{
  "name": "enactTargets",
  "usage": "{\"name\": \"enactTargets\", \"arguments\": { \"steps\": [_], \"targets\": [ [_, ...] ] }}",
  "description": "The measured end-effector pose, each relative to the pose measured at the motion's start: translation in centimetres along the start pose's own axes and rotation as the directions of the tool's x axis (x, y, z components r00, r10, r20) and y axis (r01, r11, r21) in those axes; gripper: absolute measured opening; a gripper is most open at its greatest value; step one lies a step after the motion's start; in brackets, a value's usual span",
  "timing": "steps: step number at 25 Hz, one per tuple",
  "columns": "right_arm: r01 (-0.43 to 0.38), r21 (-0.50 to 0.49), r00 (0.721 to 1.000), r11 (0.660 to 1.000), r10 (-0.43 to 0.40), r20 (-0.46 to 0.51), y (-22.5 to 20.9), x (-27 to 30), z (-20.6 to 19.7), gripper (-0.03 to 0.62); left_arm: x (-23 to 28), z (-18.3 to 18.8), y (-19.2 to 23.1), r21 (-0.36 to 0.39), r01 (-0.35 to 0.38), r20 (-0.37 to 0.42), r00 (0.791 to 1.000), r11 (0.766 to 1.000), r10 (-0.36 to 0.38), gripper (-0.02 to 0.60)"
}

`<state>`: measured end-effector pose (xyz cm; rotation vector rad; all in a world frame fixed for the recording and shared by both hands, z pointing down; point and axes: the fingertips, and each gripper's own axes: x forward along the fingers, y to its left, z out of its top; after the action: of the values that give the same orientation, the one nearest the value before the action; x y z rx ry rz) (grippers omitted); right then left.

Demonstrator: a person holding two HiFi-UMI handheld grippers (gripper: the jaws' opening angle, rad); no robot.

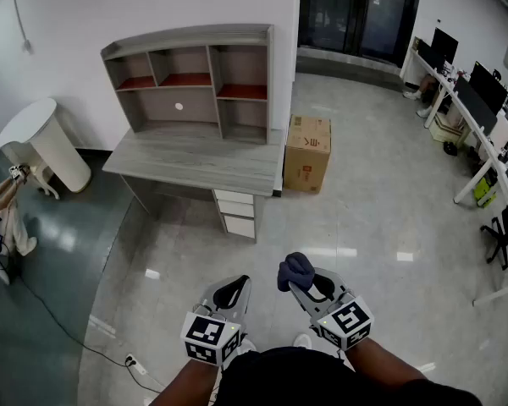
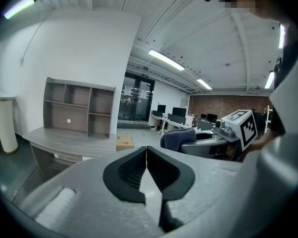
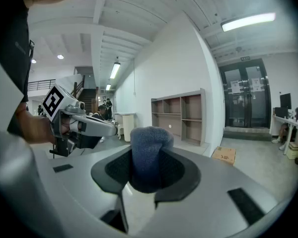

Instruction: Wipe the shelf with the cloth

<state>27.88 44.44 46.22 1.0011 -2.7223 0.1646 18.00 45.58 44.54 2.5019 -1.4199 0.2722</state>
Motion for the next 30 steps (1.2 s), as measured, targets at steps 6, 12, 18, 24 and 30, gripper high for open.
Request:
{"name": "enactTargets", "arguments": {
  "steps": [6, 12, 18, 24, 30],
  "targets": [
    [-0.002, -0.001, 1.0, 1.0, 0.002, 0.0, 0.0, 0.2, 0.1, 0.132, 0.0, 0.0, 0.2, -0.001, -0.003, 0.003, 1.0, 1.0, 0.003, 0.011],
    [0.003, 0.022, 1.0, 1.0, -0.003, 0.015, 0.0, 0.0, 0.3, 0.132, -0.2, 0.1, 0.3, -0.001, -0.004, 0.005, 1.0, 1.0, 0.004, 0.011],
    [0.003, 0.04, 1.0, 0.999, -0.003, 0.001, 0.4, 0.4, 0.0, 0.138, -0.5, -0.2, 0.7, -0.005, -0.007, 0.002, 1.0, 1.0, 0.008, 0.011],
    [0.003, 0.029, 1.0, 1.0, -0.003, -0.003, 1.5, 1.1, -0.1, 0.14, -1.3, -0.7, 1.5, -0.013, -0.011, 0.002, 1.0, 1.0, 0.011, 0.011],
    [-0.009, -0.003, 1.0, 1.0, 0.009, 0.003, 3.5, 3.2, 0.4, 0.14, -2.5, -0.9, 3.8, -0.015, -0.015, 0.004, 1.0, 1.0, 0.015, 0.011]
  ]
}}
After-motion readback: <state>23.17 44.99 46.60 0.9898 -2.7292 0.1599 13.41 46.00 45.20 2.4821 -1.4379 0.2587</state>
